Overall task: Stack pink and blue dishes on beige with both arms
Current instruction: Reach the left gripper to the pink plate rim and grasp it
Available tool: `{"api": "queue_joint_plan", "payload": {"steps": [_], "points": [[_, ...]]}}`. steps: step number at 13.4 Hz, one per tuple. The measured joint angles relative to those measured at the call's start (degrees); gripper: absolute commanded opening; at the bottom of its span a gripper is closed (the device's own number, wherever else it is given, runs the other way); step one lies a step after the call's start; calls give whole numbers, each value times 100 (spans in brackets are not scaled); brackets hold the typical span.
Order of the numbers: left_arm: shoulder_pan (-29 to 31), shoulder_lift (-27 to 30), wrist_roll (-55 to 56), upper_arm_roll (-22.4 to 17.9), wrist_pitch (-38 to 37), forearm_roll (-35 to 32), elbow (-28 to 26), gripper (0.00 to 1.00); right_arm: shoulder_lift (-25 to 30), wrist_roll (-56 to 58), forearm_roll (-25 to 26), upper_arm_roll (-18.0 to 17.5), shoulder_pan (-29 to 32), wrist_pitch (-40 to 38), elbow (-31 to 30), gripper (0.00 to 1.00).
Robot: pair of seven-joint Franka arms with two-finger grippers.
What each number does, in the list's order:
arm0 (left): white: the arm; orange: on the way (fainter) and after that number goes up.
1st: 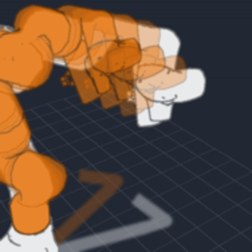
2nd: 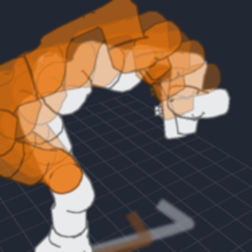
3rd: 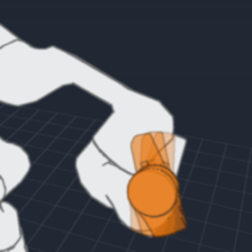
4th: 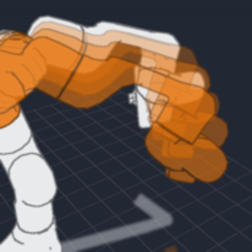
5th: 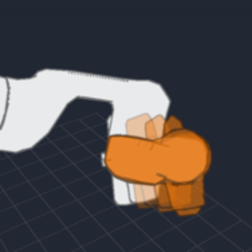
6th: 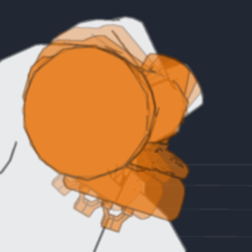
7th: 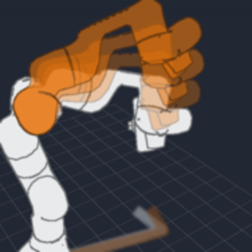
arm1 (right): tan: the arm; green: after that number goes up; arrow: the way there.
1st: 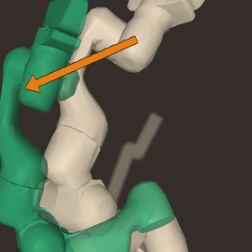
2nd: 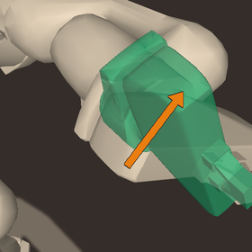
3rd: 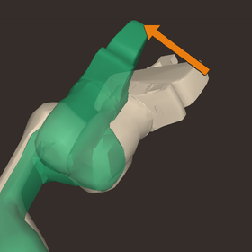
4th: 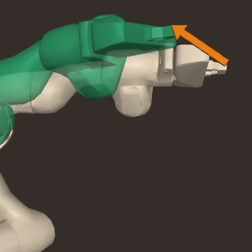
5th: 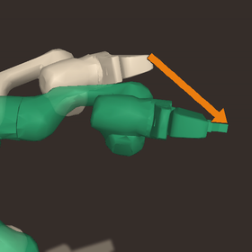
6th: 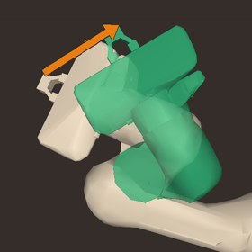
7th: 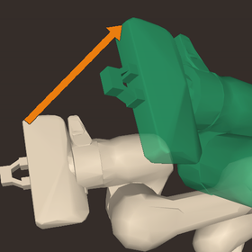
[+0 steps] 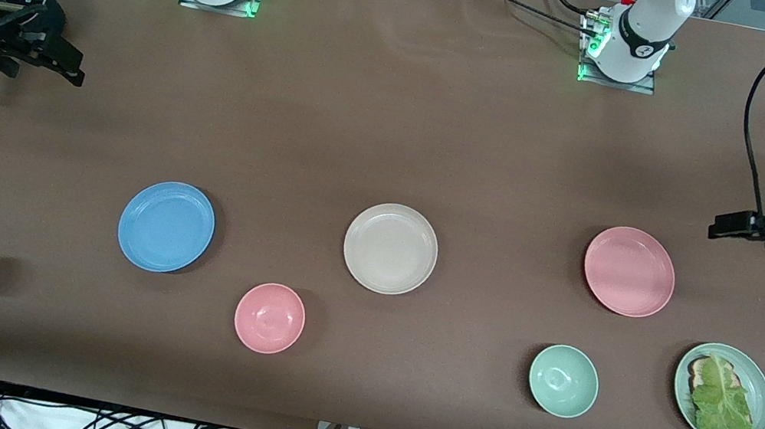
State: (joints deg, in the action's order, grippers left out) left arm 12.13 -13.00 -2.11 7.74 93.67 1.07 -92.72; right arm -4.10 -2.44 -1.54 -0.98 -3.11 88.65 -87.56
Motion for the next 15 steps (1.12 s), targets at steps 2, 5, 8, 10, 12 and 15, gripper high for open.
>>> {"api": "queue_joint_plan", "payload": {"steps": [2,5,8,10,12,15], "points": [[126,-333,0,-30,19,0,10,100,0,0,0,2,2,0,0,100],[334,-787,-5,-39,395,-26,7,100,0,-1,0,2,2,0,0,100],[394,-1093,-33,-35,846,-349,-98,100,0,-1,0,3,3,2,1,100],[392,-1162,-36,-22,1510,-422,-477,100,0,-1,0,3,4,3,1,100],[390,-1174,-37,-19,2245,-435,-1001,100,0,-1,0,3,4,3,1,100],[396,-1175,-37,-22,3445,-436,-1759,100,0,-1,0,3,5,3,1,100]]}}
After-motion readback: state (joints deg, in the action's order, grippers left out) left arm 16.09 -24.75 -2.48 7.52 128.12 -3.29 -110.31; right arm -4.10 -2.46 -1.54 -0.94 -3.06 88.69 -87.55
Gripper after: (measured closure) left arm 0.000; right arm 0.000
